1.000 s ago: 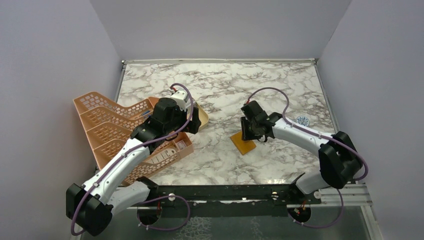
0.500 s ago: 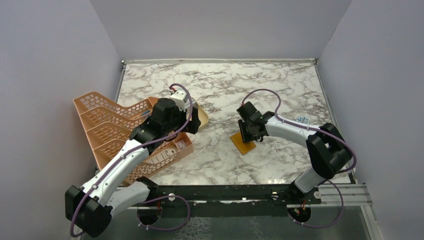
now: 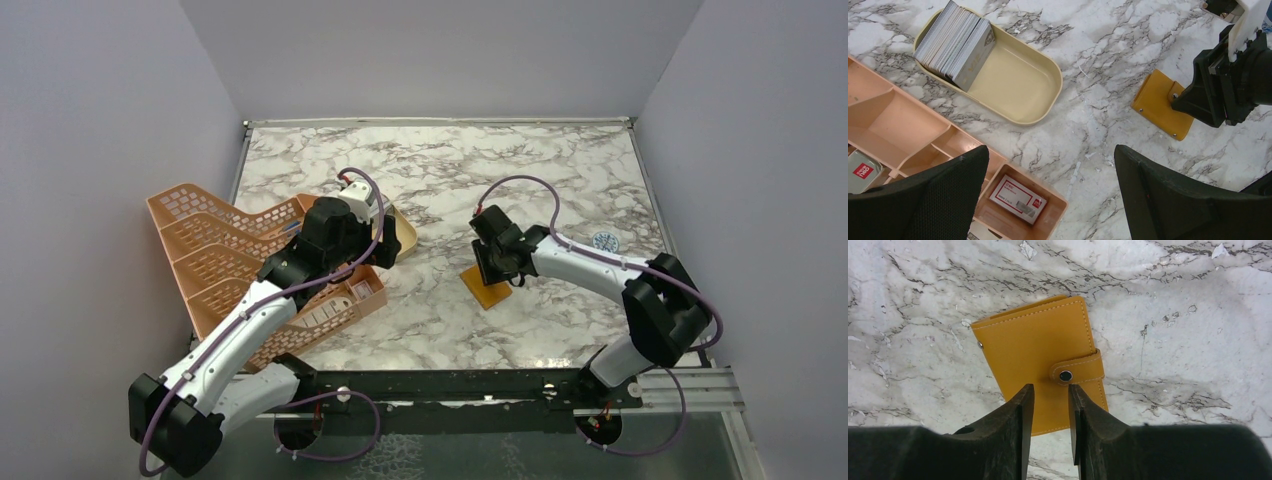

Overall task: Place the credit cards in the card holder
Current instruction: Open the card holder at the center of the board.

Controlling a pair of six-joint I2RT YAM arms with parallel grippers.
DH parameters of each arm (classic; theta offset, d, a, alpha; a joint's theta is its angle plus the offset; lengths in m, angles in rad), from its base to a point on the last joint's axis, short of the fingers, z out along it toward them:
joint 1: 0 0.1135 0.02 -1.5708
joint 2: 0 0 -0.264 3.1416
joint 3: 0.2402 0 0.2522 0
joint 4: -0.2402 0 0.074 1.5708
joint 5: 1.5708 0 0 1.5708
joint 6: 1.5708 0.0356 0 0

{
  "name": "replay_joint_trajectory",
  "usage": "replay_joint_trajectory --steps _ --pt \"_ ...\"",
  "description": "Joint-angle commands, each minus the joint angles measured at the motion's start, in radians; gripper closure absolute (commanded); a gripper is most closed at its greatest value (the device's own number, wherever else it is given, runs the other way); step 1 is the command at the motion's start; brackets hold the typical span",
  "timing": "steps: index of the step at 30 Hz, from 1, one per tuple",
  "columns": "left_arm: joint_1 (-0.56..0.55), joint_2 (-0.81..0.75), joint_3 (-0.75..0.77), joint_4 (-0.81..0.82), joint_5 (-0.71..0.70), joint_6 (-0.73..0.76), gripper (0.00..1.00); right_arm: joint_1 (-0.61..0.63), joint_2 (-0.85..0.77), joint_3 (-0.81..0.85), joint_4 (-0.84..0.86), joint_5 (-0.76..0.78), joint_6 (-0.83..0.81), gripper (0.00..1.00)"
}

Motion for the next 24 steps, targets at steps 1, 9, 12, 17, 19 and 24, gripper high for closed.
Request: replay_joint_trajectory --steps 1,9,12,17,19,24 --pt "0.006 -0.027 -0.01 0.01 -0.021 0.018 0.01 0.009 -0.008 0.021 0.005 0.074 -0.036 0.68" --pt "0.006 -0.033 -0.013 0.01 -0.018 0.019 0.01 0.008 0.067 0.002 0.059 0.114 -0.052 0.71" --pt "0.006 -0.036 -0.014 0.01 -0.02 0.021 0.01 0.008 0.074 -0.019 0.086 0.087 -0.065 0.74" --pt "0.006 -0.033 -0.012 0.01 -0.015 0.022 0.01 0.01 0.045 -0.046 0.099 0.072 -0.066 0.82" --pt "0.006 -0.03 -0.011 0.01 -0.013 0.023 0.01 0.01 0.033 -0.046 0.095 0.069 -0.066 0.84" --pt "0.006 -0.03 -0.012 0.011 -0.011 0.023 0.01 0.01 0.002 -0.019 0.062 0.051 -0.061 0.81"
